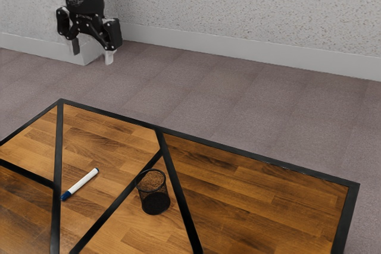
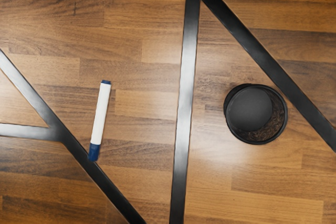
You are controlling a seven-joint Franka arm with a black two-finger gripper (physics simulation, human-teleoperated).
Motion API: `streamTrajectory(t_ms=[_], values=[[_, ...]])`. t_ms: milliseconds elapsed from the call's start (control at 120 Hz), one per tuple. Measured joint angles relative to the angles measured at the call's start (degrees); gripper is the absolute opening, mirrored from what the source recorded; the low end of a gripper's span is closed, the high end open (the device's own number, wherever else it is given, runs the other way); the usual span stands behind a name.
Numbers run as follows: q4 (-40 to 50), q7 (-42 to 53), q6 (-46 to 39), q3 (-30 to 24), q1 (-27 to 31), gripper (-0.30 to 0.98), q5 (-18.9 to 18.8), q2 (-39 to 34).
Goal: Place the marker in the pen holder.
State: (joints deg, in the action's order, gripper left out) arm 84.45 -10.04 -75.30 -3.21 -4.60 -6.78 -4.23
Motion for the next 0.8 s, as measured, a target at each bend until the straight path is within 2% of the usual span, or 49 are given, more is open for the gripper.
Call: streamTrajectory(t_ms=[67,200,350,483,617,800], values=[[3.80,-0.85,-3.83,0.84,-2.36,0.68,-0.90,-2.12],[8.21,-2.23,-8.86,1.87,5.39,0.68,-1.72,-2.93],[25.03,-2.81,-13.38,5.29,11.76,0.69,-1.68,-0.40],[40.11,-2.20,-23.22,5.79,14.48,0.69,1.04,1.70],[43.73,-0.33,-31.69,5.84,14.58,0.69,2.66,6.86],[43.35,4.79,-40.32,5.84,15.42,0.69,3.35,13.14]])
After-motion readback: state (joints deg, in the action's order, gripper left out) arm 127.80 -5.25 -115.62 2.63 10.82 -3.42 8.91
